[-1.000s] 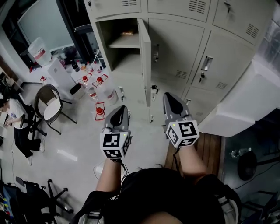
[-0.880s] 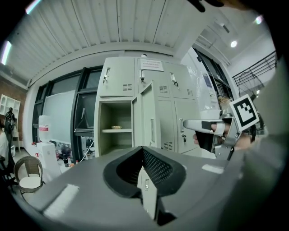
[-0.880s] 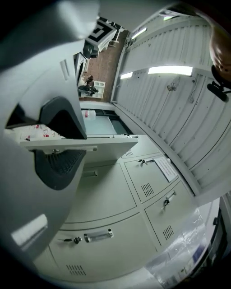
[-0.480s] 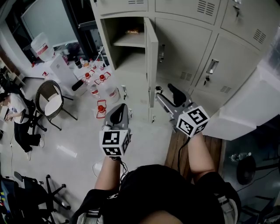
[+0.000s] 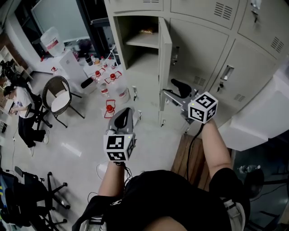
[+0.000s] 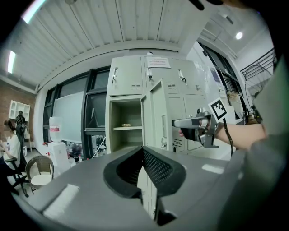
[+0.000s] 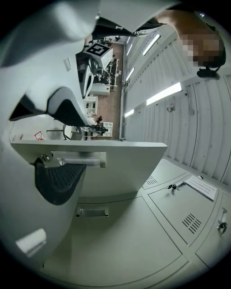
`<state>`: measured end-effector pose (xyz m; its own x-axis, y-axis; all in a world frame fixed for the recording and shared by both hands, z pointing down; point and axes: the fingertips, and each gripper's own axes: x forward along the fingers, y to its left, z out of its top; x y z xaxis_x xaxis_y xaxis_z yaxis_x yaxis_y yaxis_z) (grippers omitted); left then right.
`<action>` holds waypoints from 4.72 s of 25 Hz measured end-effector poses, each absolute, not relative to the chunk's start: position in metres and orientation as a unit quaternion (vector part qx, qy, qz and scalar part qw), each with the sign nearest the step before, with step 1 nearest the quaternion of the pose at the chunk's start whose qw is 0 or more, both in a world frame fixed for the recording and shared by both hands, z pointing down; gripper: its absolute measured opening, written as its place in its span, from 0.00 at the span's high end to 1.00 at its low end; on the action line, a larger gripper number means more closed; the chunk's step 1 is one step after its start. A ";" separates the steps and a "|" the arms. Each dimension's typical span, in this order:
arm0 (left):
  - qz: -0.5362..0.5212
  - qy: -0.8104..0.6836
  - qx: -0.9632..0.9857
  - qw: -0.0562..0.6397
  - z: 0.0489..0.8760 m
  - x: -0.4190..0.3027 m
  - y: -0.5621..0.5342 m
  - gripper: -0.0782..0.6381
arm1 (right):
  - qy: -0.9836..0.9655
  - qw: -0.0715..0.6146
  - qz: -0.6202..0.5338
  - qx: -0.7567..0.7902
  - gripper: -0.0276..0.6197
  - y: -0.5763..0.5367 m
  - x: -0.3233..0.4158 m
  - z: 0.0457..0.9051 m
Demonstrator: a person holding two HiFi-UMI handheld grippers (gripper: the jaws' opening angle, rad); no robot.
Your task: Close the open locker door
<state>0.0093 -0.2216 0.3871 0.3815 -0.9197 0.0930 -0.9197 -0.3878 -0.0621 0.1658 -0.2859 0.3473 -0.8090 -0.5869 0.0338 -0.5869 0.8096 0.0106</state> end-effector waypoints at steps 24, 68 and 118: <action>-0.064 0.604 -0.794 -0.002 0.392 -0.023 -0.208 0.89 | -0.975 0.043 0.011 0.217 0.73 -0.311 0.134 0.349; -0.032 0.604 -0.796 -0.005 0.395 -0.139 -0.359 0.89 | -0.955 0.063 -0.019 0.290 0.82 -0.441 -0.044 0.334; -0.040 0.524 -0.850 -0.015 0.407 -0.200 -0.488 0.89 | -0.779 0.048 0.000 0.625 0.89 -0.597 -0.017 0.326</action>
<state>-0.1998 -0.4880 0.4073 0.4471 -0.8905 0.0842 -0.8929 -0.4499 -0.0164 -0.0167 -0.5968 0.3262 -0.2134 -0.9741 0.0748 -0.9740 0.2181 0.0610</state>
